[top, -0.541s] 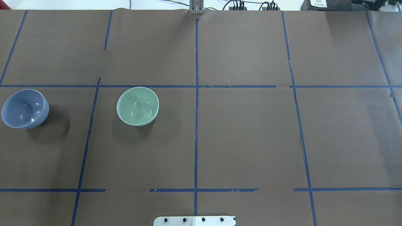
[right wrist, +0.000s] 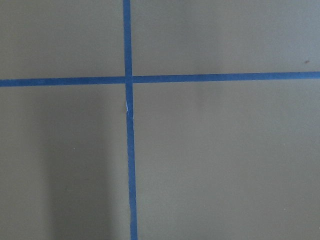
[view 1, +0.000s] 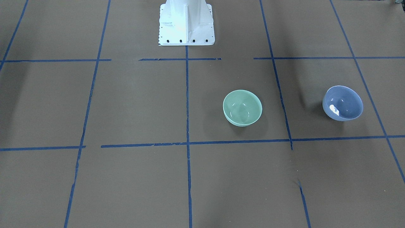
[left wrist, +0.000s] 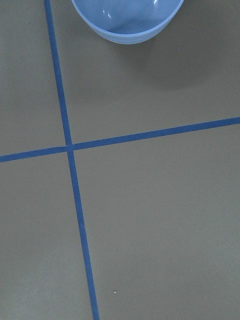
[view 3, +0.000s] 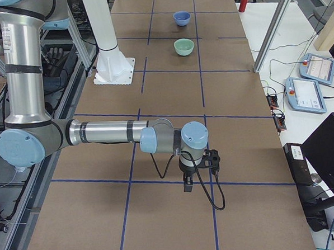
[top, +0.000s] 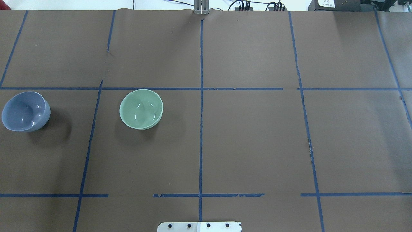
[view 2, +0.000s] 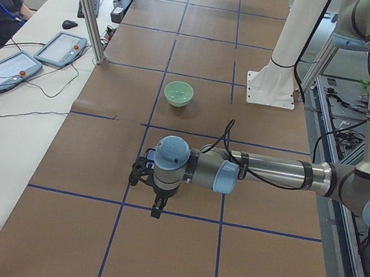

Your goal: Stack blue bowl on green bowl

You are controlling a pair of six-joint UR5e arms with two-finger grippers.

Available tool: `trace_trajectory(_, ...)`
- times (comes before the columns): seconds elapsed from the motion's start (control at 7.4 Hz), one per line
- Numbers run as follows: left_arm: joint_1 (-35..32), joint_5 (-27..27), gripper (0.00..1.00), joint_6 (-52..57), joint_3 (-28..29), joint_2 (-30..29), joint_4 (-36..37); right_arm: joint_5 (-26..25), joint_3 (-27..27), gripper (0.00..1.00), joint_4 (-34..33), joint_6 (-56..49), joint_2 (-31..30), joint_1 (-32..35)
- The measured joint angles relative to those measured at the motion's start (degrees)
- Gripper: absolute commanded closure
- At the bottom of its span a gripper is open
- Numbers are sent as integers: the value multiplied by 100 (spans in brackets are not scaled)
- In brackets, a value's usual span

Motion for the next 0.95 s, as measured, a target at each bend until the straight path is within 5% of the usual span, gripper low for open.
trace_trajectory(0.54,450,42,0,-72,29,-276,-224,0,0,0,0,-1,0,-1)
trace_trajectory(0.95,1412,198,0,-1772,318,-326,-1289,0,0,0,0,2,0,-4)
